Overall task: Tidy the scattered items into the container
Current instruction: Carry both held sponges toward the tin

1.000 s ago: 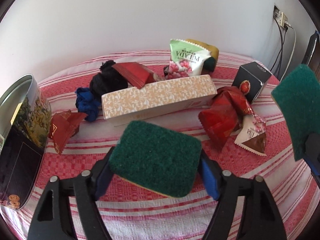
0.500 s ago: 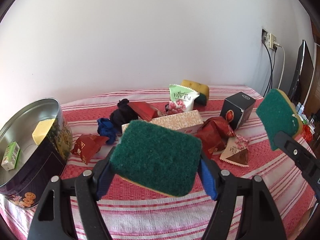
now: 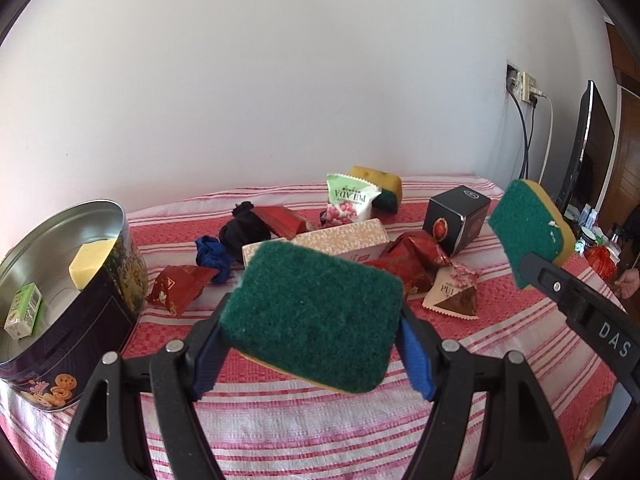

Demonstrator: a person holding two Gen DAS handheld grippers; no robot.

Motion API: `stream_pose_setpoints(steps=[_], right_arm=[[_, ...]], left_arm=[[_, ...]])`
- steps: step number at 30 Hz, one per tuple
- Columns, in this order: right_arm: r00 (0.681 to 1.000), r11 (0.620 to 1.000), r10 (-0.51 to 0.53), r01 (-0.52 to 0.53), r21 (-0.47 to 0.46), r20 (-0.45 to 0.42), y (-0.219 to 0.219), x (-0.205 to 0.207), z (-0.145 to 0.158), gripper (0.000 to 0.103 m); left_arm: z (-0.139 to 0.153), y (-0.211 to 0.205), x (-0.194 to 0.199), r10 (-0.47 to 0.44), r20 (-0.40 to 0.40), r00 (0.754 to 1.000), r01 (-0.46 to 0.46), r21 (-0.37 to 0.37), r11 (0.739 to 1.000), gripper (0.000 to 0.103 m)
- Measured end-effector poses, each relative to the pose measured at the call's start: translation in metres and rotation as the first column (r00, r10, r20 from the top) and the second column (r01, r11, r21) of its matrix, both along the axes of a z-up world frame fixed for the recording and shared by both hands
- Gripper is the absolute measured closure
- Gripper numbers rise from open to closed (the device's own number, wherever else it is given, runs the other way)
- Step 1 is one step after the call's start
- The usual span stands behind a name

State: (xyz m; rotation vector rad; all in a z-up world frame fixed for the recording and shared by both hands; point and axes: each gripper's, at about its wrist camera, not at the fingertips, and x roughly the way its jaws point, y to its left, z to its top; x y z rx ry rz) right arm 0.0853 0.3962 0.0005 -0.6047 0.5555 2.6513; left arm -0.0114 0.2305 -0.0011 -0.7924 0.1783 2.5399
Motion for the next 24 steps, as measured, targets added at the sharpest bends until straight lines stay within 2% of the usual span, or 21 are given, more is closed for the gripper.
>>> stream_pose_setpoints(steps=[9, 18, 24], right_arm=[[1.0, 1.0, 0.005, -0.004, -0.027, 0.01, 0.0024, -0.0028, -0.0016, 0.071], [1.0, 1.0, 0.016, -0.016, -0.009, 0.007, -0.0036, -0.0046, 0.001, 0.071], [1.0, 0.999, 0.005, -0.005, -0.038, 0.003, -0.0052, 0.0003, -0.0006, 0.071]], left_arm=[[-0.0008, -0.0046, -0.0006, -0.001, 0.024, 1.0, 0.001, 0.009, 1.0, 0.029], [-0.0001, -0.0046, 0.0014, -0.001, 0.016, 1.0, 0.001, 0.011, 1.0, 0.029], [-0.0008, -0.009, 0.0035, -0.006, 0.025, 1.0, 0.006, 0.017, 1.0, 0.029]])
